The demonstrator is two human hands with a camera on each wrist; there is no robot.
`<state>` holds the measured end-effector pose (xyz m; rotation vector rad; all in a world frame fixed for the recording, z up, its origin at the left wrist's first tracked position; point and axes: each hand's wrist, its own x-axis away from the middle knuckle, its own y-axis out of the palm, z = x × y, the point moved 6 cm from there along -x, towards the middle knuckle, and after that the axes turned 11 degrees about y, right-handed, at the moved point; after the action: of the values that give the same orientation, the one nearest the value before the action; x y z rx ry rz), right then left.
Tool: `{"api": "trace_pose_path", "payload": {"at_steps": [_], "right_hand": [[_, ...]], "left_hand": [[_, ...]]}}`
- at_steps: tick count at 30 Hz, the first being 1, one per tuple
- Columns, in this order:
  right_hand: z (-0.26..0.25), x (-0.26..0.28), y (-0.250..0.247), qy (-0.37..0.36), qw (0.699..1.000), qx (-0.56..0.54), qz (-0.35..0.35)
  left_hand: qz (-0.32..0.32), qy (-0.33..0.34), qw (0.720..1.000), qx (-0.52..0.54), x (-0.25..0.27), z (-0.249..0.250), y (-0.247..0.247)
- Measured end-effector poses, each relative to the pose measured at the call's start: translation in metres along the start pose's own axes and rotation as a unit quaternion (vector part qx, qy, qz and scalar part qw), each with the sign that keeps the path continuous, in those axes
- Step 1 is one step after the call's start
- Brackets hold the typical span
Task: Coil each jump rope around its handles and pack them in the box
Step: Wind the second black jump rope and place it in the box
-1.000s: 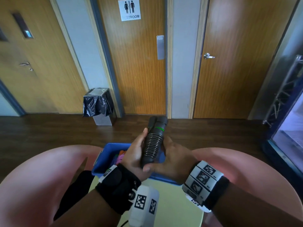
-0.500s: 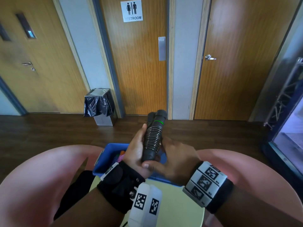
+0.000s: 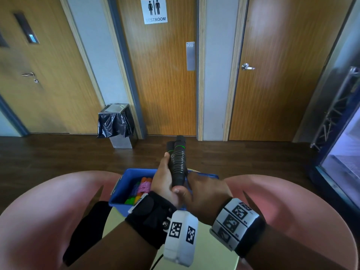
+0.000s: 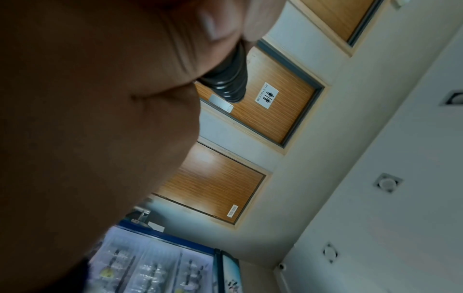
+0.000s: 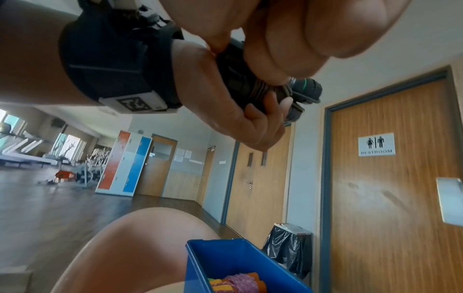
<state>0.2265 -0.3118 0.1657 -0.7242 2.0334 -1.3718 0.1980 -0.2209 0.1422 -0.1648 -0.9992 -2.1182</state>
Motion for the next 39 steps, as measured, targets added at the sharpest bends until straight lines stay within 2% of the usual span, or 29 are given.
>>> {"api": "trace_pose_path", "payload": {"at_steps": [3, 6, 8, 11, 13, 16, 21, 26, 29, 32, 39], "right_hand": [[0.006, 0.001, -0.003, -0.029, 0.999, -0.036, -0.005], [0.008, 0.0, -0.011, -0.056, 0.995, -0.082, -0.019], [0.009, -0.002, -0.02, -0.093, 0.984, -0.152, 0.001], [0.016, -0.005, -0.028, -0.129, 0.969, -0.207, 0.047], [0.018, -0.009, -0.027, -0.115, 0.964, -0.237, 0.025], [0.02, -0.015, -0.014, -0.055, 0.946, -0.317, -0.042], [0.022, -0.018, 0.008, 0.015, 0.929, -0.367, -0.044], [0.012, -0.016, 0.004, -0.003, 0.917, -0.386, -0.103], [0.01, -0.016, 0.011, 0.019, 0.909, -0.408, -0.08], [0.009, -0.017, 0.028, 0.036, 0.92, -0.384, -0.07], [0.004, -0.017, 0.056, 0.091, 0.932, -0.315, -0.154]], "left_hand": [[-0.046, 0.015, 0.999, 0.015, -0.003, -0.002, 0.001], [-0.161, 0.021, 0.986, 0.03, 0.003, 0.005, 0.009], [-0.227, 0.026, 0.973, 0.022, 0.008, 0.01, 0.013], [-0.26, 0.027, 0.965, 0.031, 0.009, 0.013, 0.019], [-0.234, 0.052, 0.97, 0.041, 0.005, 0.018, 0.022], [-0.197, 0.07, 0.977, 0.04, 0.001, 0.02, 0.027], [-0.147, 0.154, 0.976, -0.038, -0.005, 0.015, 0.023], [-0.102, 0.118, 0.988, -0.004, -0.015, 0.02, 0.017], [-0.085, 0.115, 0.989, -0.026, -0.022, 0.021, 0.011], [-0.06, 0.099, 0.993, -0.03, -0.028, 0.015, -0.001], [0.002, 0.101, 0.994, -0.033, -0.043, 0.0, -0.038]]}}
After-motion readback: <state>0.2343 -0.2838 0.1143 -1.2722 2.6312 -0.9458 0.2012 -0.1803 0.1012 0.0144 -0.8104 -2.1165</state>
